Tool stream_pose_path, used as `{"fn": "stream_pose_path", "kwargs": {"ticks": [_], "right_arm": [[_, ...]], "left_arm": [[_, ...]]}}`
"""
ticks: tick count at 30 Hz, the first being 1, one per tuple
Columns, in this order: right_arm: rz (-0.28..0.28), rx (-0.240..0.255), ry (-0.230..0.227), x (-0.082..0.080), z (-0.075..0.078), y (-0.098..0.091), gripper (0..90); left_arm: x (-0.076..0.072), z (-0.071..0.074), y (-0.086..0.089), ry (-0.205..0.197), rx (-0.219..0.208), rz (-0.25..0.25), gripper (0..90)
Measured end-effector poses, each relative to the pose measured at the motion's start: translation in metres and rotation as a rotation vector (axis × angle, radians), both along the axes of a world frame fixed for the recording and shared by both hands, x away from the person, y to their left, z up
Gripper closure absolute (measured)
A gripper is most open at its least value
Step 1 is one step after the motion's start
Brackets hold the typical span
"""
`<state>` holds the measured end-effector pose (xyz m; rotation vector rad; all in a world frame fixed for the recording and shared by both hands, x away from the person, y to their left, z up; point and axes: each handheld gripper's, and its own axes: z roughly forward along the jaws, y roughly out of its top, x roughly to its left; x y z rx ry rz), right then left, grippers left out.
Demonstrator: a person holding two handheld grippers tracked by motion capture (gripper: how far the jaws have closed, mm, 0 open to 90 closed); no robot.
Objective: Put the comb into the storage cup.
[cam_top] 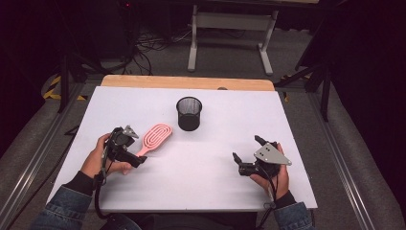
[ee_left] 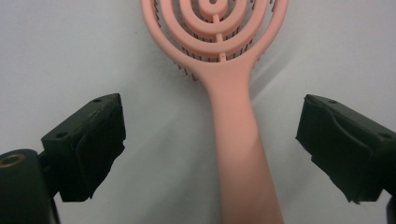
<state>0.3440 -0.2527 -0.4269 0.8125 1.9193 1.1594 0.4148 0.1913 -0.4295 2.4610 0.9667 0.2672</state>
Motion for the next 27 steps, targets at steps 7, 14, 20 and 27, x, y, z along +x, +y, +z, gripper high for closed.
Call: {"fn": "stream_pose_path", "kwargs": {"ticks": [7,14,20,27], "right_arm": [[-0.007,0.003,0.0,0.0,0.0,-0.001,6.1],[-0.007,0.002,0.002,0.001,0.0,0.0,6.1],[-0.008,0.002,0.005,0.001,0.0,0.0,6.1],[-0.012,0.004,0.005,0.001,0.001,0.0,6.1]], "left_arm": [[0.011,-0.01,-0.007,0.057,0.021,-0.014,9.9],[0.017,-0.016,-0.01,0.082,0.053,-0.013,10.0],[0.016,-0.012,-0.009,0.071,0.029,-0.036,31.6],[0.019,-0.009,-0.009,0.067,0.03,-0.049,53.1]]}}
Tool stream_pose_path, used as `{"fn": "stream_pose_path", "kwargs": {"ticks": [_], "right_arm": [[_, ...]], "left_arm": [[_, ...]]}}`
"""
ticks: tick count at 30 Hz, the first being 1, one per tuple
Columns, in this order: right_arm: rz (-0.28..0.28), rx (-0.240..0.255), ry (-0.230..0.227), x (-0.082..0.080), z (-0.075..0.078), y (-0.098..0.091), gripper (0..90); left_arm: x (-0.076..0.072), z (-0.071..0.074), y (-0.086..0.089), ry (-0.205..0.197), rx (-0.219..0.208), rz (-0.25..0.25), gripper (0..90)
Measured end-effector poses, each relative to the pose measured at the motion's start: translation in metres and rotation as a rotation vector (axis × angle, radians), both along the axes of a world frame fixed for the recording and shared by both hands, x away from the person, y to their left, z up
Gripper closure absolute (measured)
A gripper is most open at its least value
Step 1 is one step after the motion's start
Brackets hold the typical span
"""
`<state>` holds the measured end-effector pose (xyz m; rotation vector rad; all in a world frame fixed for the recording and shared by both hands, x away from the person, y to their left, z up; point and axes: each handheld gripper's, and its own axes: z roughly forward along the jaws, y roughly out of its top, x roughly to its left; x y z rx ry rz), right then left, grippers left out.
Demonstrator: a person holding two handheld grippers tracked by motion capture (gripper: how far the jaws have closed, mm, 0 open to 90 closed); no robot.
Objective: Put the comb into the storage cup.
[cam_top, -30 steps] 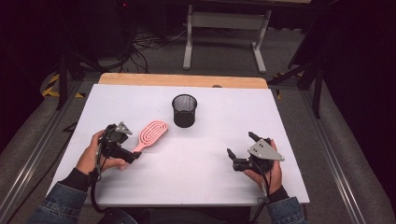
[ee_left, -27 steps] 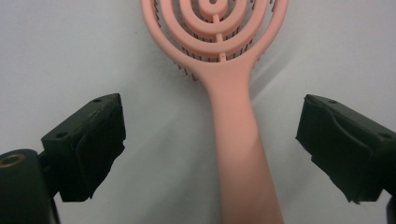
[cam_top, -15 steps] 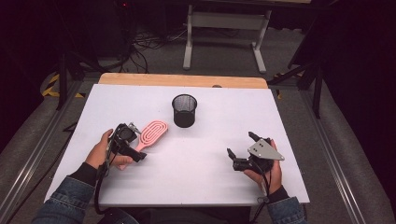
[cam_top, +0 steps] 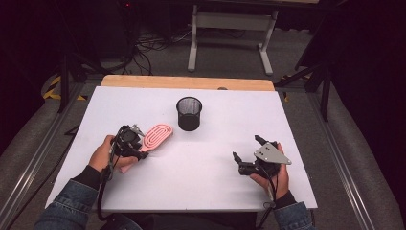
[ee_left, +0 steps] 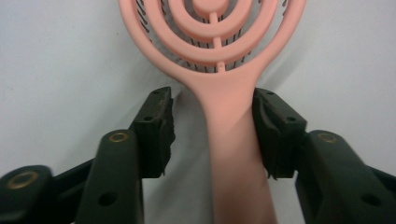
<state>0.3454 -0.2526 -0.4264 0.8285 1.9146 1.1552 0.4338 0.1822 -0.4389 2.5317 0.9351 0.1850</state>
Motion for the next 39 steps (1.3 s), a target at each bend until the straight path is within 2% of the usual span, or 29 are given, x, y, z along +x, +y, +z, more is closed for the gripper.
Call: {"fn": "stream_pose_path", "kwargs": {"ticks": [4,6,10,16,17,19,20,25,27,33,36,39], "right_arm": [[0.0,0.003,0.007,0.0,0.0,0.0,6.1],[0.004,0.001,0.008,0.0,0.0,0.001,6.1],[0.006,0.001,0.014,0.001,-0.001,0.001,6.1],[0.003,-0.006,0.025,0.001,-0.001,0.002,6.2],[0.004,-0.003,0.023,0.001,-0.001,0.002,6.3],[0.004,-0.004,0.024,0.001,-0.001,0.002,6.3],[0.002,0.0,0.027,0.001,-0.001,0.002,6.3],[-0.002,0.007,0.03,0.002,-0.001,0.002,6.5],[-0.001,0.003,0.031,0.002,-0.001,0.002,6.6],[0.009,0.046,0.041,0.004,-0.001,0.003,6.6],[0.015,0.053,0.041,0.005,0.0,0.005,6.5],[0.026,0.08,0.04,0.006,0.003,0.008,6.4]], "left_arm": [[0.0,0.001,-0.002,-0.007,0.003,-0.013,61.4],[-0.001,0.0,-0.001,-0.018,0.003,-0.02,68.3],[-0.001,0.0,0.0,-0.021,-0.001,-0.029,69.3],[-0.005,-0.001,-0.001,-0.069,0.007,-0.038,69.7],[-0.008,-0.001,0.0,-0.112,0.01,-0.03,69.8],[-0.01,-0.001,0.002,-0.141,-0.008,-0.011,69.8],[-0.011,0.0,0.003,-0.165,-0.015,-0.014,69.9],[-0.02,0.007,0.008,-0.266,-0.044,0.033,70.0],[-0.022,0.009,0.01,-0.293,-0.064,0.029,70.0],[-0.032,0.016,0.01,-0.375,-0.096,0.044,70.0],[-0.037,0.021,0.011,-0.41,-0.119,0.044,70.0],[-0.041,0.023,0.01,-0.438,-0.135,0.043,70.1]]}}
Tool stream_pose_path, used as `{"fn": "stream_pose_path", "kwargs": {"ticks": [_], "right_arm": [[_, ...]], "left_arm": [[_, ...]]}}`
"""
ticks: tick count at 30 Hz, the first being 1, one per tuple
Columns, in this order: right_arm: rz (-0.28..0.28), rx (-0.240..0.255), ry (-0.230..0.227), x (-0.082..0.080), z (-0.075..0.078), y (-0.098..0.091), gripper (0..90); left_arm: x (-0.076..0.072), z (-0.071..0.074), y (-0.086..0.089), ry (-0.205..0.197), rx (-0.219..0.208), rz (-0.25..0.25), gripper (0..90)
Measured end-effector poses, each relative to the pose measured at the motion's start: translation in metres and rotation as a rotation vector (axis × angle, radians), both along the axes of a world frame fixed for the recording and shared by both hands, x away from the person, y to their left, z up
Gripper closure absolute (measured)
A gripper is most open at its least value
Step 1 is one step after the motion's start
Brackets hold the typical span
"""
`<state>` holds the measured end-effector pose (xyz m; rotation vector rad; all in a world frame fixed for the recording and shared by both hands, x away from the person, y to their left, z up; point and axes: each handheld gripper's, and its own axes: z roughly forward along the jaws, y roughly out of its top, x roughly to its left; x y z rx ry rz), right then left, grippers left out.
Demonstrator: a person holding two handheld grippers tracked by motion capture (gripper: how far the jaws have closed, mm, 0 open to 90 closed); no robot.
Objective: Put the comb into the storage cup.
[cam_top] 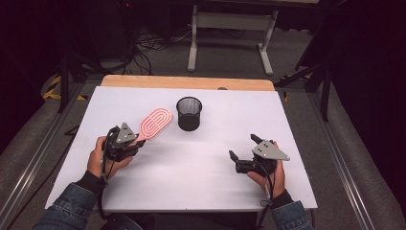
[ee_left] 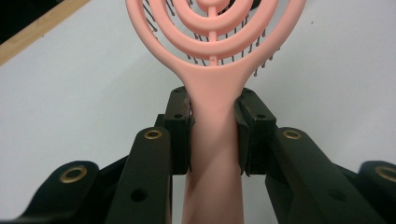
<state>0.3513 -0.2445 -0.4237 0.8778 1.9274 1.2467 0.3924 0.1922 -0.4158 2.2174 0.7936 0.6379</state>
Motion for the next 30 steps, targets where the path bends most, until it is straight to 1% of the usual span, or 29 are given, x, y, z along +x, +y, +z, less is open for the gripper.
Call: {"fn": "stream_pose_path", "kwargs": {"ticks": [3,5,6,8,13,14,16,18,19,21,22,24,25,26,27,29,30], "right_arm": [[0.002,0.033,0.006,0.003,0.003,0.003,6.1],[-0.002,0.057,0.019,0.008,0.006,0.008,5.9],[-0.003,0.066,0.024,0.01,0.007,0.01,5.9],[0.003,0.08,0.028,0.014,0.01,0.015,5.9],[0.054,0.134,0.054,0.022,0.017,0.033,6.8],[0.065,0.14,0.056,0.023,0.018,0.036,7.3],[0.084,0.155,0.069,0.026,0.022,0.045,7.4],[0.114,0.193,0.095,0.028,0.025,0.052,7.1],[0.127,0.201,0.103,0.029,0.026,0.056,6.7],[0.142,0.193,0.109,0.029,0.028,0.065,6.5],[0.142,0.193,0.109,0.029,0.028,0.065,6.5],[0.17,0.191,0.11,0.029,0.029,0.073,5.2],[0.186,0.197,0.114,0.029,0.03,0.076,5.2],[0.201,0.201,0.115,0.029,0.031,0.08,5.4],[0.21,0.204,0.117,0.029,0.032,0.081,5.6],[0.226,0.217,0.12,0.029,0.034,0.084,5.7],[0.237,0.23,0.124,0.029,0.035,0.086,5.8]], "left_arm": [[-0.002,0.001,-0.001,-0.006,-0.003,-0.01,70.1],[-0.003,0.002,-0.002,-0.022,-0.009,-0.011,70.1],[-0.003,0.002,-0.003,-0.023,-0.011,-0.014,70.1],[-0.005,0.003,-0.004,-0.043,-0.008,-0.011,70.1],[-0.008,0.005,-0.005,-0.077,-0.031,-0.006,70.1],[-0.008,0.005,-0.006,-0.09,-0.033,-0.005,70.1],[-0.01,0.005,-0.007,-0.099,-0.037,-0.02,70.1],[-0.011,0.006,-0.009,-0.119,-0.041,-0.026,70.1],[-0.012,0.006,-0.01,-0.123,-0.041,-0.029,70.1],[-0.015,0.007,-0.012,-0.142,-0.049,-0.03,70.1],[-0.015,0.007,-0.012,-0.142,-0.049,-0.03,70.1],[-0.017,0.008,-0.014,-0.156,-0.058,-0.036,70.1],[-0.018,0.008,-0.014,-0.161,-0.059,-0.042,70.1],[-0.019,0.008,-0.016,-0.171,-0.072,-0.046,70.1],[-0.02,0.009,-0.018,-0.179,-0.074,-0.051,70.2],[-0.021,0.008,-0.019,-0.18,-0.074,-0.055,70.2],[-0.023,0.008,-0.022,-0.188,-0.076,-0.06,70.2]]}}
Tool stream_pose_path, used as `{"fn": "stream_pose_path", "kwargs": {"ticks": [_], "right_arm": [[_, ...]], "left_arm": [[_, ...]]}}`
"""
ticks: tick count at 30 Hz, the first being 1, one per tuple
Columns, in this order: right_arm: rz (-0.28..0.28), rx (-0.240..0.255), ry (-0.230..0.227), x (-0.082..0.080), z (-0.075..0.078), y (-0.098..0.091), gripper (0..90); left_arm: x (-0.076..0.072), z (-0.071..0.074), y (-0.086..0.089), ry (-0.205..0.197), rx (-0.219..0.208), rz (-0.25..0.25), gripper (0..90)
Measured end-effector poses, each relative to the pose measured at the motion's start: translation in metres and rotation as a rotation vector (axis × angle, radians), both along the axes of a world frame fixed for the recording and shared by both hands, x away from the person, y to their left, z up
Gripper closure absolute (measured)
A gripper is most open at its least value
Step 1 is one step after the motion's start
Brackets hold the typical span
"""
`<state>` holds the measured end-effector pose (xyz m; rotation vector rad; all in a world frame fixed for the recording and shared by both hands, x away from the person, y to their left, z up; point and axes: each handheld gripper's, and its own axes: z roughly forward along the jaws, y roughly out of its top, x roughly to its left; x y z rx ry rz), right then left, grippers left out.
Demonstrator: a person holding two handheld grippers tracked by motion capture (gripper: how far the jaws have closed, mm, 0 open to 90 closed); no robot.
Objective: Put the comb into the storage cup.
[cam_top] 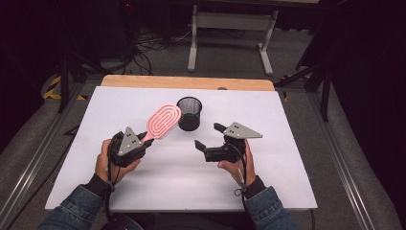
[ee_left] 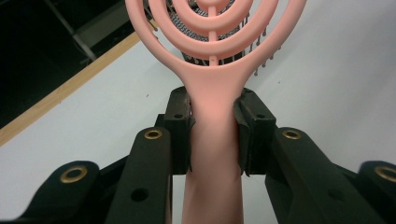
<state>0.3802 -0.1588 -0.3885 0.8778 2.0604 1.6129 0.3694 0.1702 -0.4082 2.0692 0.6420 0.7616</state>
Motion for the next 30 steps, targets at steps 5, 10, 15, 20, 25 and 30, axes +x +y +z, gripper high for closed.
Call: {"fn": "stream_pose_path", "kwargs": {"ticks": [5,10,15,20,25,30], "right_arm": [[0.052,0.038,0.015,-0.001,0.004,0.01,5.5],[0.097,0.05,0.025,-0.003,0.006,0.02,5.1],[0.128,0.066,0.046,-0.004,0.006,0.027,5.2],[0.157,0.097,0.076,-0.001,0.005,0.032,6.2],[0.198,0.153,0.15,0.005,-0.002,0.038,12.0],[0.188,0.168,0.162,0.007,-0.006,0.042,30.6]], "left_arm": [[-0.006,-0.002,-0.011,-0.018,0.0,-0.033,70.2],[-0.015,-0.005,-0.02,-0.056,0.01,-0.056,70.2],[-0.021,-0.008,-0.028,-0.079,0.015,-0.069,70.2],[-0.025,-0.011,-0.036,-0.115,0.043,-0.067,70.2],[-0.03,-0.014,-0.044,-0.155,0.082,-0.077,70.2],[-0.029,-0.018,-0.051,-0.169,0.098,-0.069,70.3]]}}
